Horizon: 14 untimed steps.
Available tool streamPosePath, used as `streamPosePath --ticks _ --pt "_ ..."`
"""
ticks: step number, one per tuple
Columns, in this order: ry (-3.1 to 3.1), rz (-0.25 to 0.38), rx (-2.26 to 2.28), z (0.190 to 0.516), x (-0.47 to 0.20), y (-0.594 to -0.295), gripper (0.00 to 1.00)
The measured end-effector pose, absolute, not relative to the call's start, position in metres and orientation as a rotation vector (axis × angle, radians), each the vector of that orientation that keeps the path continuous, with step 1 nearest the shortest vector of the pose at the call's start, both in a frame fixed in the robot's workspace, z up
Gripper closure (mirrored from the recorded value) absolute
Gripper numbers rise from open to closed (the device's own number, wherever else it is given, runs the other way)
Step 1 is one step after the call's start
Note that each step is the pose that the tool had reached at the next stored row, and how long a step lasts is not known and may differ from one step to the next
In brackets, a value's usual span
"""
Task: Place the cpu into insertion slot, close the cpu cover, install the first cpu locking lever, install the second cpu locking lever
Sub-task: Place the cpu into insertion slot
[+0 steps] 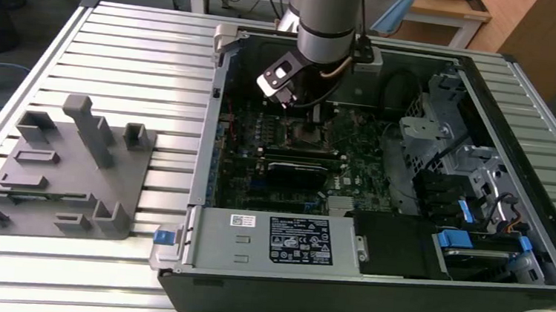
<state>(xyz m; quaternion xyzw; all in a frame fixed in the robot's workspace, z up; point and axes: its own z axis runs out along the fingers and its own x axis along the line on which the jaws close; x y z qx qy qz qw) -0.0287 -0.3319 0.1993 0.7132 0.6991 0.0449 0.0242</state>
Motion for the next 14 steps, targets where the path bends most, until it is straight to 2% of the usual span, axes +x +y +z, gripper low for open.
streamPosePath --ticks 14 --pt "2.163 0.141 2.207 0.198 -0.0287 -0.3318 0.89"
